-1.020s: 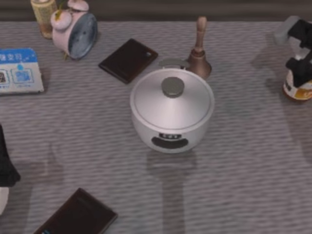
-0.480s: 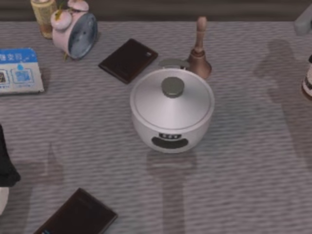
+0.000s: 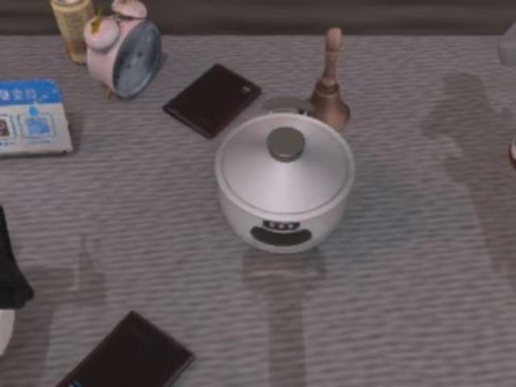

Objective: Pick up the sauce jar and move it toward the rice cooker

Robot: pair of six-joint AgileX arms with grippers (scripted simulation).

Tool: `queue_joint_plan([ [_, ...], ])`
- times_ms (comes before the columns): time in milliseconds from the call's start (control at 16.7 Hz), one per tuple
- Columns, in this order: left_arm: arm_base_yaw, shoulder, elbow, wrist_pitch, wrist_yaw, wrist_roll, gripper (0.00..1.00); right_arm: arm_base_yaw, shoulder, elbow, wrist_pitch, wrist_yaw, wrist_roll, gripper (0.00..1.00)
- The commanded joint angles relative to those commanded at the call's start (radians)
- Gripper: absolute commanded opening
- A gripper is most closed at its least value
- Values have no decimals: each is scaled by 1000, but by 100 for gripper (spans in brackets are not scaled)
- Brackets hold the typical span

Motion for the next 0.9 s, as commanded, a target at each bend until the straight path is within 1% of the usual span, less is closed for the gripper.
queue_joint_plan([
  [180, 0, 0, 0, 0, 0, 0, 100, 11, 10, 2, 1, 0, 32, 0],
  [360, 0, 0, 0, 0, 0, 0, 100, 43, 36, 10, 9, -1, 158, 0],
  [480, 0, 0, 0, 0, 0, 0, 100, 72, 55, 18, 22, -2, 293, 0],
  [780, 0, 0, 0, 0, 0, 0, 100, 163, 101, 40, 69, -2, 747, 0],
  [900, 0, 0, 0, 0, 0, 0, 100, 199, 118, 43, 87, -2, 903, 0],
])
